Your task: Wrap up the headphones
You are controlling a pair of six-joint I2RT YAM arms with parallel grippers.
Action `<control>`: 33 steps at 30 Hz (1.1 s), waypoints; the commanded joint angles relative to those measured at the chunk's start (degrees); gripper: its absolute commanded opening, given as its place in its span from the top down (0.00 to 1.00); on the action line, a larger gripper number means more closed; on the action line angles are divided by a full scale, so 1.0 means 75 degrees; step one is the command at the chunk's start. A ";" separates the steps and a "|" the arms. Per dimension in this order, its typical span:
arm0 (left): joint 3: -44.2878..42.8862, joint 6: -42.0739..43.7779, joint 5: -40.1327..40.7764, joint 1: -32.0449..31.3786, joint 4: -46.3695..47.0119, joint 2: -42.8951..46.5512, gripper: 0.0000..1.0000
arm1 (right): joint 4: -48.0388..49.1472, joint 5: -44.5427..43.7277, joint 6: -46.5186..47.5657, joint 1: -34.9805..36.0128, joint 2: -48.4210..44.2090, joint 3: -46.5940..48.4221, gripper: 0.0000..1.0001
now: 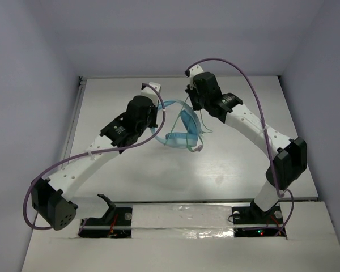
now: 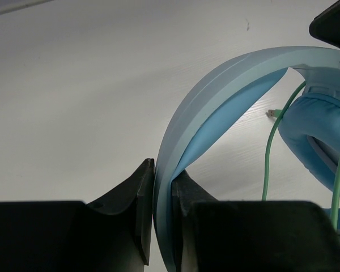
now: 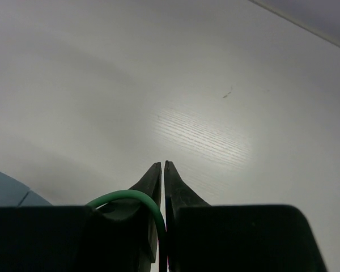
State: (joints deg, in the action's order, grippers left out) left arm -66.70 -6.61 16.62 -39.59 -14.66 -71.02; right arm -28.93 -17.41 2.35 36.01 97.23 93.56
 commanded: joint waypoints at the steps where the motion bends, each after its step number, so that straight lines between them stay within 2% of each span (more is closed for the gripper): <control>1: -0.0681 -0.0126 -0.0434 0.0180 0.0372 0.0411 1.00 | 0.1300 0.0655 -0.0545 -0.0278 -0.0565 -0.0542 0.88; 7: -0.1056 -0.0302 -0.1476 0.0486 0.0466 0.0540 1.00 | 0.3362 0.3092 -0.1355 -0.1167 -0.1128 -0.2125 0.71; 8: -0.1103 -0.0314 -0.1524 0.0486 0.0466 0.0540 1.00 | 0.3852 0.3698 -0.1588 -0.1296 -0.1163 -0.2289 0.71; 14: -0.1232 -0.0571 -0.2180 0.0778 0.0688 0.0552 1.00 | 0.5320 0.5236 -0.2152 -0.1661 -0.1046 -0.3262 0.68; 21: -0.1407 -0.0993 -0.3423 0.1575 0.0923 0.0575 1.00 | 0.6528 0.6094 -0.2668 -0.1743 -0.0824 -0.4130 0.68; 26: -0.1583 -0.1204 -0.3423 0.1868 0.1063 0.0552 1.00 | 0.7779 0.6644 -0.3464 -0.1743 -0.0648 -0.4833 0.71; 33: -0.1865 -0.1520 -0.3259 0.2009 0.1285 0.0400 1.00 | 0.8754 0.7020 -0.4144 -0.1743 -0.0097 -0.5419 0.75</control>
State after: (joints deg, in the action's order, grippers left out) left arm -77.01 -13.21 -6.42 -25.26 -13.32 -69.67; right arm 27.44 32.40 -25.02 23.24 96.16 54.24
